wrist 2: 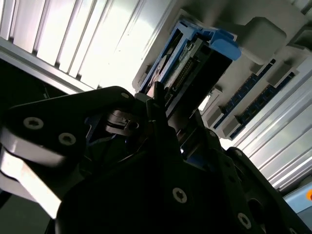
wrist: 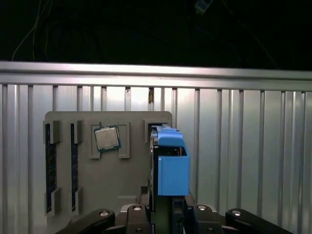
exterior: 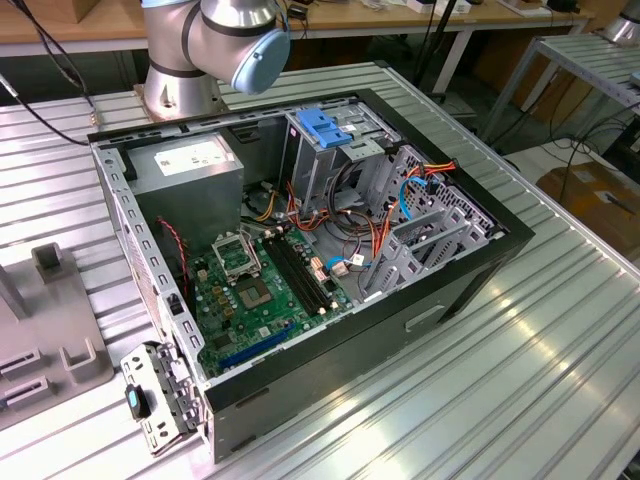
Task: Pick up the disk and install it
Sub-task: 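Pick up the disk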
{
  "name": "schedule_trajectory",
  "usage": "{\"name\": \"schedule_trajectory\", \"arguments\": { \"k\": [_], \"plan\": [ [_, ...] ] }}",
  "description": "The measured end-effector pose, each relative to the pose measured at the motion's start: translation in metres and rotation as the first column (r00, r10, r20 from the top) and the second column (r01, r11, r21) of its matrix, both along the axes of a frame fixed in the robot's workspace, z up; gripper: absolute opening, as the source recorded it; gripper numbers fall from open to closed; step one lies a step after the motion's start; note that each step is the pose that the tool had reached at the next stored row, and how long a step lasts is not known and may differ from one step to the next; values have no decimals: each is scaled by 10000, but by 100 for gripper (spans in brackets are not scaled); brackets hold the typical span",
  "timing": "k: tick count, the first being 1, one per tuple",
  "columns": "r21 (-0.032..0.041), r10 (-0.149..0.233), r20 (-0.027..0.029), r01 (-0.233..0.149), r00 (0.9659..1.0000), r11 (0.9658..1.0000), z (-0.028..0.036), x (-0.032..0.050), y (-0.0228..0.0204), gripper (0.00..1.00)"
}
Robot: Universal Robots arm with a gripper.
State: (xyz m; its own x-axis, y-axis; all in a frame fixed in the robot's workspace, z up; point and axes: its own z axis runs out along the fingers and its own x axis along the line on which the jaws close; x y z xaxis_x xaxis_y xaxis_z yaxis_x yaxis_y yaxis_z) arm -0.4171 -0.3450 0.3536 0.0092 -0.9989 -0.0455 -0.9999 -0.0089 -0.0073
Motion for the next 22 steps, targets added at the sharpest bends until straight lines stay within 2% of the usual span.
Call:
{"name": "schedule_trajectory", "arguments": {
  "k": [3, 7, 14, 15, 18, 20, 22],
  "plan": [
    [-80, 1, -2, -1, 10000, 10000, 108, 0, -1, 35],
    [-208, 0, -1, 0, 10000, 9998, 339, 0, 0, 35],
    [-331, 0, -1, 0, 10000, 9995, 555, 0, 0, 35],
    [-375, 0, 0, 0, 10000, 9993, 623, 0, 0, 35],
    [-482, 0, -1, 0, 10000, 9988, 777, 0, 0, 35],
    [-528, 0, -1, 0, 10000, 9986, 844, 0, 0, 35],
    [-556, 1, 0, -1, 10000, 9985, 880, 0, 0, 35]
  ]
}}
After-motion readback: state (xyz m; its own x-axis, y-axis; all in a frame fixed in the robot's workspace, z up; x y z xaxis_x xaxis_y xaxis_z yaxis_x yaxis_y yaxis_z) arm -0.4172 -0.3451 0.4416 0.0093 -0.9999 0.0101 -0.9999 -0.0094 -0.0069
